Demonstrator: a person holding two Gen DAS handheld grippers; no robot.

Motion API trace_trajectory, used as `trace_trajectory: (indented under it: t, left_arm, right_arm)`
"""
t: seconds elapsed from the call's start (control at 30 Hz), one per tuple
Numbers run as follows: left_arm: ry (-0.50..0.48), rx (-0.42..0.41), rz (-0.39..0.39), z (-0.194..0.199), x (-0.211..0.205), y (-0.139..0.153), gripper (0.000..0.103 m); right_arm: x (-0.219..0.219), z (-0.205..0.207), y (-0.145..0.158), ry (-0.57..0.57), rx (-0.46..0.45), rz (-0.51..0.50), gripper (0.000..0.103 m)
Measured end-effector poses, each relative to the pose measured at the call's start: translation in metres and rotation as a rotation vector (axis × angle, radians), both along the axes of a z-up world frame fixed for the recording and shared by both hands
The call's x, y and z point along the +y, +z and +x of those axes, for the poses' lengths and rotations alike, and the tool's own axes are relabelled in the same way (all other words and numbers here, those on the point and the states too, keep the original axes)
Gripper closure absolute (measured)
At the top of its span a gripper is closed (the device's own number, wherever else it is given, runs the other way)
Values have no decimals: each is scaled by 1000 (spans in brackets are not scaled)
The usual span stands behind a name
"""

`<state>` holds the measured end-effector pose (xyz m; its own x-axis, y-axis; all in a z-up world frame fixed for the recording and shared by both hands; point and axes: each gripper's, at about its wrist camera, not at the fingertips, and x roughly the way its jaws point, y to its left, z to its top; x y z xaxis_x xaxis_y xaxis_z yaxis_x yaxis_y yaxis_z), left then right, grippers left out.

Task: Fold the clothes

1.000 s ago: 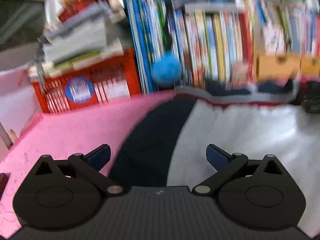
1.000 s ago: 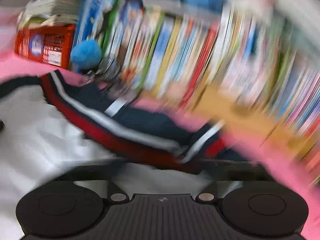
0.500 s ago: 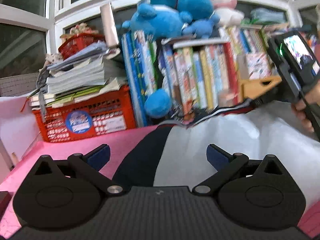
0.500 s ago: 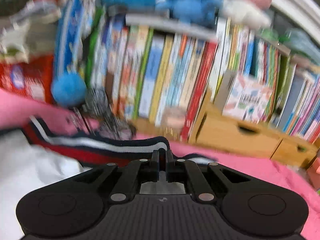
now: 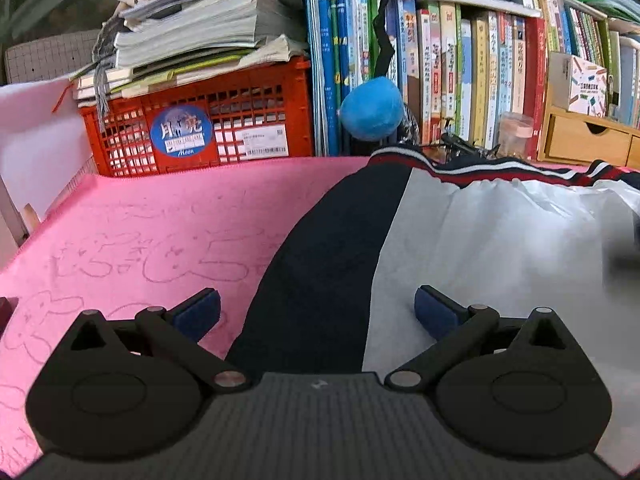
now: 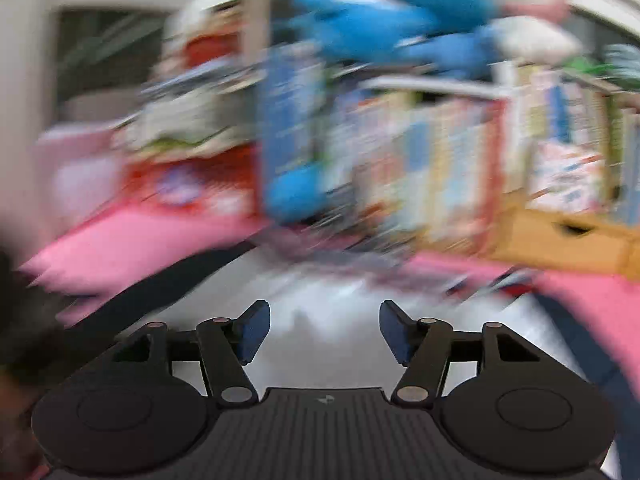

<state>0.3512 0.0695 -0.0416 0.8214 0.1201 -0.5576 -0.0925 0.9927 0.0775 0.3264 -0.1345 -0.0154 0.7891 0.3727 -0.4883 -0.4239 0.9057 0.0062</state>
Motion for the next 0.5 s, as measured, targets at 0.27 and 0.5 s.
trace_trajectory:
  t: [0.27,0.5]
  left_arm:
    - [3,60,-48,8,12,-3,0]
    - [10,58,-22,10,11,-1,0]
  right_arm:
    - [-110,-37,-43,-387,80,-121,97]
    - [-185,-63,-25,-595,4,-97,84]
